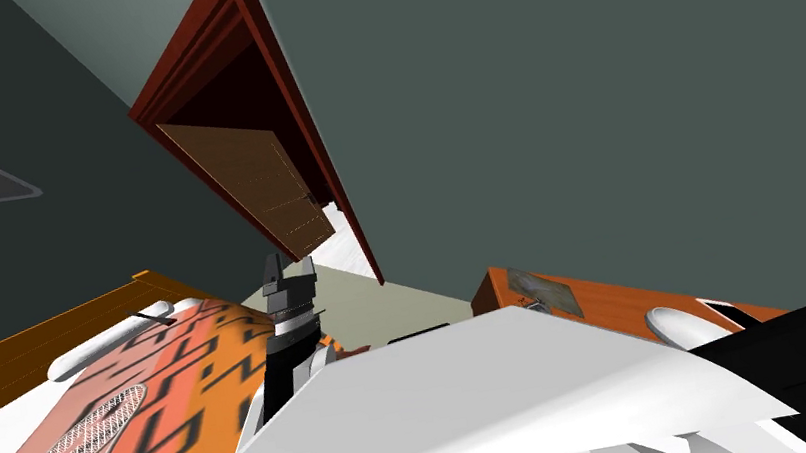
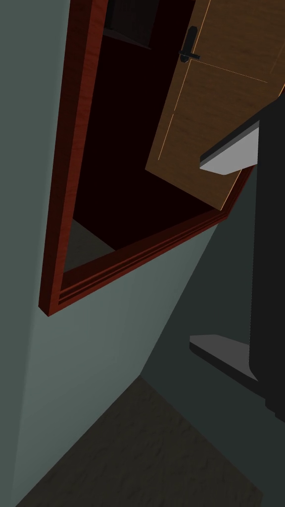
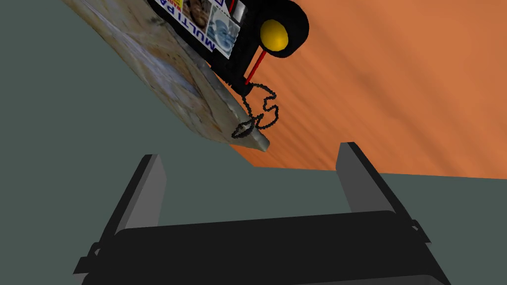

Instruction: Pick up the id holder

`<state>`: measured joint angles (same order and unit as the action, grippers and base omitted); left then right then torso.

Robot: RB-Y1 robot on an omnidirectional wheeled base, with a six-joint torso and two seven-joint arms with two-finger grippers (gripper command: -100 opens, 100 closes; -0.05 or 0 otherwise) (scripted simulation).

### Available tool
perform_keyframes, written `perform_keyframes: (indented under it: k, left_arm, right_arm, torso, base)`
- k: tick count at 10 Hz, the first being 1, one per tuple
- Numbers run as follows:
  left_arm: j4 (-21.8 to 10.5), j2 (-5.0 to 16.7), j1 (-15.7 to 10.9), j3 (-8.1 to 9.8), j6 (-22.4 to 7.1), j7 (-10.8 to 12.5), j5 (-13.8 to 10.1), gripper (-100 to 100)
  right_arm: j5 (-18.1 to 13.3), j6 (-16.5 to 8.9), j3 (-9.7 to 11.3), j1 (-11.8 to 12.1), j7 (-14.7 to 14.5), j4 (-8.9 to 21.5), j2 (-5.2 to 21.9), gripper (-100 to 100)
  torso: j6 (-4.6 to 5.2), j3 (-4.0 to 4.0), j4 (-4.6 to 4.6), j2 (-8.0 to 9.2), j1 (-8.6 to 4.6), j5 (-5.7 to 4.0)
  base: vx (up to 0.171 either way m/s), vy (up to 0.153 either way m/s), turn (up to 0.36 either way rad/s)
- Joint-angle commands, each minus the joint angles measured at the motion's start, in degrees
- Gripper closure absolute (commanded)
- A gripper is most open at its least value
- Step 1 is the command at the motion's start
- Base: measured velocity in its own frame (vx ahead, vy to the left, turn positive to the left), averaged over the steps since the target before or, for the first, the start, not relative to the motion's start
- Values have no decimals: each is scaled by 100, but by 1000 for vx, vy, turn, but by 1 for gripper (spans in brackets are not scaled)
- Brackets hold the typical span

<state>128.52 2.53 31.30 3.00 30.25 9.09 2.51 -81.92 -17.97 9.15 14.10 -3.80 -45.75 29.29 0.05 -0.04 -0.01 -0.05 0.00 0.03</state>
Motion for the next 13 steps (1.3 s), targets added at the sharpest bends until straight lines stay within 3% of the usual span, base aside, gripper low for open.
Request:
perform_keyframes:
  k: [1, 2, 3, 4, 6, 7, 8, 12, 13]
  left_arm:
    - [0, 0, 0, 0, 0, 0, 0, 0]
    - [0, 0, 0, 0, 0, 0, 0, 0]
    - [0, 0, 0, 0, 0, 0, 0, 0]
    - [0, 0, 0, 0, 0, 0, 0, 0]
    - [0, 1, 0, 1, 0, 0, 0, 0]
    - [0, 1, 0, 1, 0, 0, 0, 0]
    - [0, 1, 0, 1, 0, 0, 0, 0]
    - [0, 0, 0, 0, 0, 0, 0, 0]
    - [0, 0, 0, 0, 0, 0, 0, 0]
  right_arm:
    - [-166, -24, 30, -29, 4, 161, 19, -100]
    - [-127, -15, 26, -27, -7, 119, 16, -100]
    - [-147, -20, 32, -31, 15, 135, 17, 0]
    - [-199, -192, 82, -60, -7, 185, -174, -100]
    - [-253, -365, 134, -89, -27, 236, -366, -100]
    - [-193, -278, 95, -96, -82, 216, -301, -100]
    - [-199, -300, 100, -106, -81, 228, -312, 100]
    - [-197, -296, 99, -104, -80, 228, -311, 100]
    - [-197, -295, 99, -104, -80, 228, -311, 0]
  torso:
    - [0, 0, 0, 0, 0, 0]
    - [0, 1, 0, 2, -2, -1]
    - [1, 4, 1, 8, 0, -1]
    - [1, 7, 2, 12, 2, 0]
    - [0, 2, 1, 2, -45, -10]
    - [-1, 0, 0, 0, -54, -12]
    - [1, 3, 1, 6, -29, -8]
    - [0, 9, 3, 15, 4, 1]
    - [0, 9, 4, 16, 5, 2]
  base:
    - [32, -12, 27]
    - [11, -6, 3]
    - [0, 0, 0]
    - [19, -84, 23]
    - [41, -152, 34]
    - [17, -71, 18]
    - [3, -14, 1]
    - [0, 0, 0]
    - [0, 0, 0]
